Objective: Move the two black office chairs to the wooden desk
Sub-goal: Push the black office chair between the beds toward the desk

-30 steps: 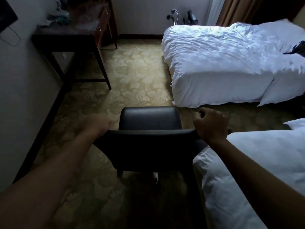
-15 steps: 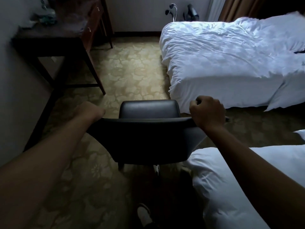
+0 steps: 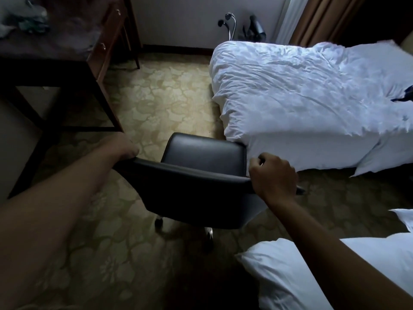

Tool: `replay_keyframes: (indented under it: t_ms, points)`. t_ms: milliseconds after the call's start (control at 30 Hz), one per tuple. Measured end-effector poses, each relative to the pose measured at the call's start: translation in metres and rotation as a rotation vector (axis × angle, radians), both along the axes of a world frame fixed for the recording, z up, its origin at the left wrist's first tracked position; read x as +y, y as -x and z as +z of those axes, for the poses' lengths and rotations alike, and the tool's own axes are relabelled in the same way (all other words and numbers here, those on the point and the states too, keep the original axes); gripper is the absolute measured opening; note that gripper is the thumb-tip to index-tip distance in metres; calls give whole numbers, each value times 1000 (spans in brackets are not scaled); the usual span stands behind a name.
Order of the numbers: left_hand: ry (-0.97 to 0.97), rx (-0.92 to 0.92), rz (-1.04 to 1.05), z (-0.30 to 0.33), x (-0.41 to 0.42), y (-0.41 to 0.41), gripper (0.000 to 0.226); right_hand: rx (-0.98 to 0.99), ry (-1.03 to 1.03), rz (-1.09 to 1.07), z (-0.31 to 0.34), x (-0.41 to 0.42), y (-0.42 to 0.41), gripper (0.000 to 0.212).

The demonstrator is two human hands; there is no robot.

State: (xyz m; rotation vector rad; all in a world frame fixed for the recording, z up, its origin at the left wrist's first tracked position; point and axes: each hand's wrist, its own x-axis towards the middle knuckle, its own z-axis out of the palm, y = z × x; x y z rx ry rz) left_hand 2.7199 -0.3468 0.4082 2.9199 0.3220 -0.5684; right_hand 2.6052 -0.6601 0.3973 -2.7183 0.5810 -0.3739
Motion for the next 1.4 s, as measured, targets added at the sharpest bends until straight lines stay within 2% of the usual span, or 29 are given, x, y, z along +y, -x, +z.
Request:
replay_keyframes:
  t_ms: [200, 367, 533, 667, 767, 900, 1100, 1200, 1300, 1400]
  points:
    - [30, 7, -20, -8, 8, -59, 32, 9, 10, 18, -7, 10, -40, 31]
    - [111, -7, -13, -1, 17, -62, 22, 43, -23, 96, -11, 23, -41, 31]
    - [108, 32, 23, 2, 8, -31, 29, 91, -85, 268, -25, 6, -20, 33]
    - [91, 67, 69, 8, -12, 1, 32, 229, -57, 357, -28, -17, -12, 42]
    - [74, 70, 118, 6, -32, 35, 33, 295, -60, 429, -25, -47, -8, 38]
    - [36, 88, 160, 2, -62, 76, 29, 284, -59, 435, -19, -85, -2, 35]
    - [-30, 75, 168, -4, -105, 131, 45, 196, 78, 442, -12, -125, 5, 32]
    - [7, -113, 138, -15, -121, 155, 42, 95, 187, 512, -12, -132, 10, 38]
    - [27, -356, 254, -21, -143, 176, 54, 111, 286, 595, -14, -146, 4, 32]
    - [13, -517, 356, -25, -160, 176, 51, 147, 225, 584, -12, -156, -17, 23]
